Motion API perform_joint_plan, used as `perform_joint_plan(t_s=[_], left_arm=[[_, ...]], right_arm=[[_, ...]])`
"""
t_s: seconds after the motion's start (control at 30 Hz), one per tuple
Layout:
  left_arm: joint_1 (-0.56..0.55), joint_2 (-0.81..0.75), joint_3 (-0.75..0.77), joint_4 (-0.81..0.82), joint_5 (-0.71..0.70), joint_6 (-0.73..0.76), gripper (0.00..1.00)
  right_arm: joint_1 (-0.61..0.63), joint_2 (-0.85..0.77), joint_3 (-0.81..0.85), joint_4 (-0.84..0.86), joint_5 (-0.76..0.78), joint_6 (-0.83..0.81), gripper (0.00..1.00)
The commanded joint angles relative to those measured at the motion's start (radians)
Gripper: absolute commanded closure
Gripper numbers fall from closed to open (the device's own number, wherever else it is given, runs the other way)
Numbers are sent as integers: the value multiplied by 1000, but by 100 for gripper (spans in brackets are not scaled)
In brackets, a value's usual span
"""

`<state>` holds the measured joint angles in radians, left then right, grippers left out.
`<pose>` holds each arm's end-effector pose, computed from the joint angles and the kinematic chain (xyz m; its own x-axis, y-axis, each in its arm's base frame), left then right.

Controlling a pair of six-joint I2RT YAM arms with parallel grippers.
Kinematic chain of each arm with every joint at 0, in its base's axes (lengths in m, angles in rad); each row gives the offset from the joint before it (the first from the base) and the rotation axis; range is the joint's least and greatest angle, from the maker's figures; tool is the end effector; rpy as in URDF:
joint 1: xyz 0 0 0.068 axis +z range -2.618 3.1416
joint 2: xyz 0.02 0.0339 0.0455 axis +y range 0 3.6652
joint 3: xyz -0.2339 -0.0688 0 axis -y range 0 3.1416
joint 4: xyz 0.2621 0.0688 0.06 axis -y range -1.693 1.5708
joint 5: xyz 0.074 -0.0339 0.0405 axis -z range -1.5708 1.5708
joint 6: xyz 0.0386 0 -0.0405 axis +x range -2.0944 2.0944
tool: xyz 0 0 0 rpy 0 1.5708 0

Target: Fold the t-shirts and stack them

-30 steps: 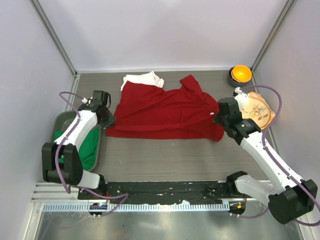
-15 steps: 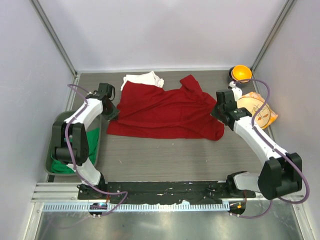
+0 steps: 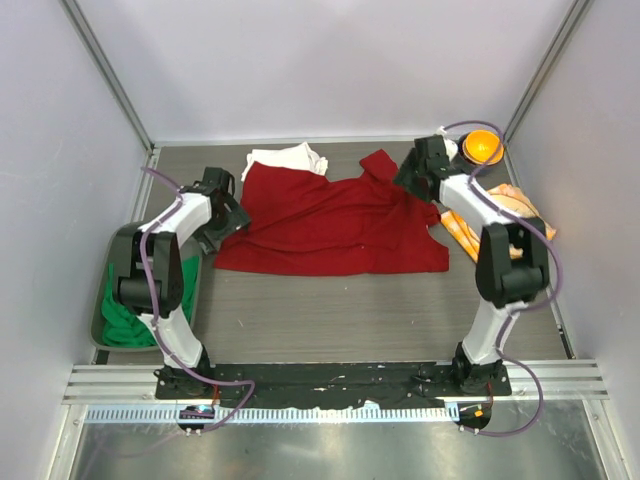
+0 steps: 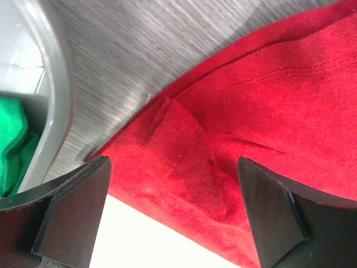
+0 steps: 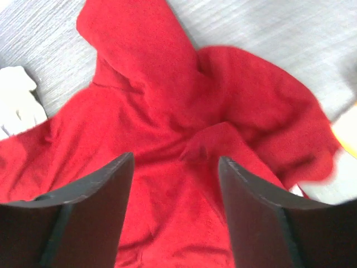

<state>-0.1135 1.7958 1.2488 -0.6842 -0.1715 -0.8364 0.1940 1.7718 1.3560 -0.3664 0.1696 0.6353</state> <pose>0.3630 -0.0347 0.1508 -0.6687 -0.6599 -0.3427 -0.6584 0.7396 -0.1394 0.4037 0.0727 0.2127 -0.5997 0.4783 -0.6416 0.3520 0.8777 0.3252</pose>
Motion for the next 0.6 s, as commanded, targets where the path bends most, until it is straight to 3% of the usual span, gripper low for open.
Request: perform_joint_plan(t_s=[0.0, 0.07, 0.1, 0.2, 0.37, 0.57], left_arm=[[-26, -94, -43, -5, -85, -43, 0], [-38, -165, -80, -5, -101, -46, 0], [-49, -186, -92, -8, -105, -49, 0], [-75, -298, -141, -17, -105, -53, 0], [-135, -441, -227, -8, -74, -67, 0], [-225, -405, -258, 113, 23, -73, 0]], right_arm=[[-4, 162, 147, -8, -67, 21, 24], [-2, 126, 65, 32, -44, 23, 4], [4, 89, 22, 99, -27, 15, 2], [19, -84, -115, 139, 65, -15, 2], [82, -360, -243, 43, 146, -45, 2], [94, -459, -357, -23, 148, -63, 1]])
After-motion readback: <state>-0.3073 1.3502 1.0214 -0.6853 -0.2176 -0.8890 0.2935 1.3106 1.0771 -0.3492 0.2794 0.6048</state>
